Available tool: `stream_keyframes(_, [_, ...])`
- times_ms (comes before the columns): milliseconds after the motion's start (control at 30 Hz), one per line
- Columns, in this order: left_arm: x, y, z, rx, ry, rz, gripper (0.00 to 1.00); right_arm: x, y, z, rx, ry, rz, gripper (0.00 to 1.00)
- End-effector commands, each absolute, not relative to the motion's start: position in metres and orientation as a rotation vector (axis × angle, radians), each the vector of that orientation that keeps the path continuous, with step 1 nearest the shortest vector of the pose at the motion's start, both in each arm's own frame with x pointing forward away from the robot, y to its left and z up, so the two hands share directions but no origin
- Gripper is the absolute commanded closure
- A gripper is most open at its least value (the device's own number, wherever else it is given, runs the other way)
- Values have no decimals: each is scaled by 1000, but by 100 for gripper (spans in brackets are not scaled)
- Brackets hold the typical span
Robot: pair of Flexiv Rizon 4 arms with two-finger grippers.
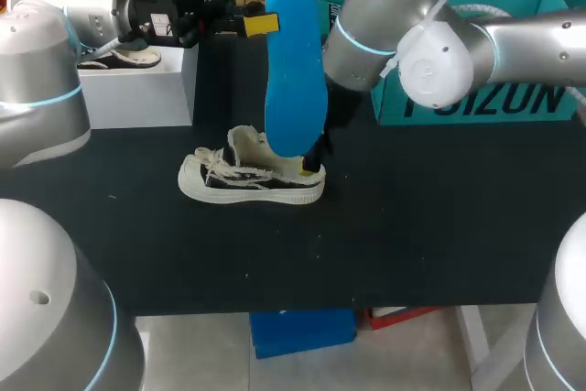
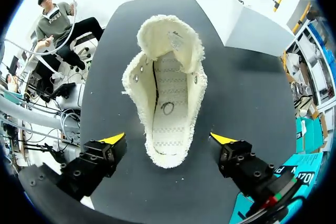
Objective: Take the shoe out of the shoebox, open the shoe tongue, remove and reinsert the insole, then place the shoe into the shoebox
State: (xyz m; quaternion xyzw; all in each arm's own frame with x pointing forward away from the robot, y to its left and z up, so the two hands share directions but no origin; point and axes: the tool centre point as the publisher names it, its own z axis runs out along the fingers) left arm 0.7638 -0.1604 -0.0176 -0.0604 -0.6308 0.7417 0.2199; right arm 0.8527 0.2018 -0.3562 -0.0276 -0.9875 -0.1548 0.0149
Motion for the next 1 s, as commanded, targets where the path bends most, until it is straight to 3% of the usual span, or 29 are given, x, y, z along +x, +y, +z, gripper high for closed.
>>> stream_keyframes(33, [762,-161,-18,-163,-1749,2055,100,857,213,-359,-76,-3097,-137,0])
stream_keyframes(1000, [762,-161,-18,-163,-1749,2055,100,857,219,-367,-72,-3093,-189,0])
